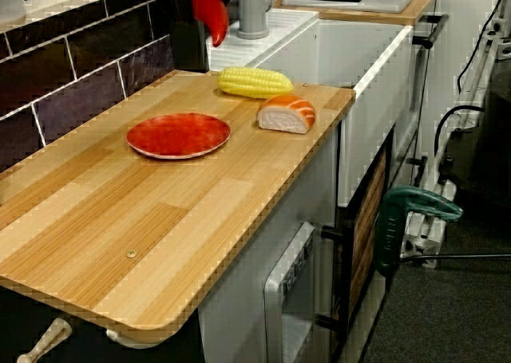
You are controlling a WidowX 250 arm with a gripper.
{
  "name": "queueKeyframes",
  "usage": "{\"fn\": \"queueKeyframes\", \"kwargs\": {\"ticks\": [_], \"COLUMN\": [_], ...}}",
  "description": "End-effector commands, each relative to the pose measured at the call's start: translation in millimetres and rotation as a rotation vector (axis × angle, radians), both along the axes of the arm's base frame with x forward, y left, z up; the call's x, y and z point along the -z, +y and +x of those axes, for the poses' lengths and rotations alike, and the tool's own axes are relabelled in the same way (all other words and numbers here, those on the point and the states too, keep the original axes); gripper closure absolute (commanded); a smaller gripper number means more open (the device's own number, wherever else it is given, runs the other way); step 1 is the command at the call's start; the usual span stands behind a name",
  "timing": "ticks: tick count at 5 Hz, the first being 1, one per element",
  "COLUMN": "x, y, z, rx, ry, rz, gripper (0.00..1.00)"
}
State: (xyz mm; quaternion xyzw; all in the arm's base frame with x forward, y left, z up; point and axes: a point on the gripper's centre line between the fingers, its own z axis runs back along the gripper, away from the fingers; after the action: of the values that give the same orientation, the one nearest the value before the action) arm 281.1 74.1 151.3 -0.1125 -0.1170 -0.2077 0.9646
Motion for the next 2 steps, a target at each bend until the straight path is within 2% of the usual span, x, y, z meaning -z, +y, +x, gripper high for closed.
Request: {"fn": "queueKeyframes", "kwargs": {"ticks": [1, 2], "x": [-4.0, 6.1], "y": [9, 21], "z": [4.4, 5.2], "rx": [0.076, 0.048], "ry": [0.028, 0.018], "rz": [0.106, 0.146], "gripper": [1.0, 1.0]}}
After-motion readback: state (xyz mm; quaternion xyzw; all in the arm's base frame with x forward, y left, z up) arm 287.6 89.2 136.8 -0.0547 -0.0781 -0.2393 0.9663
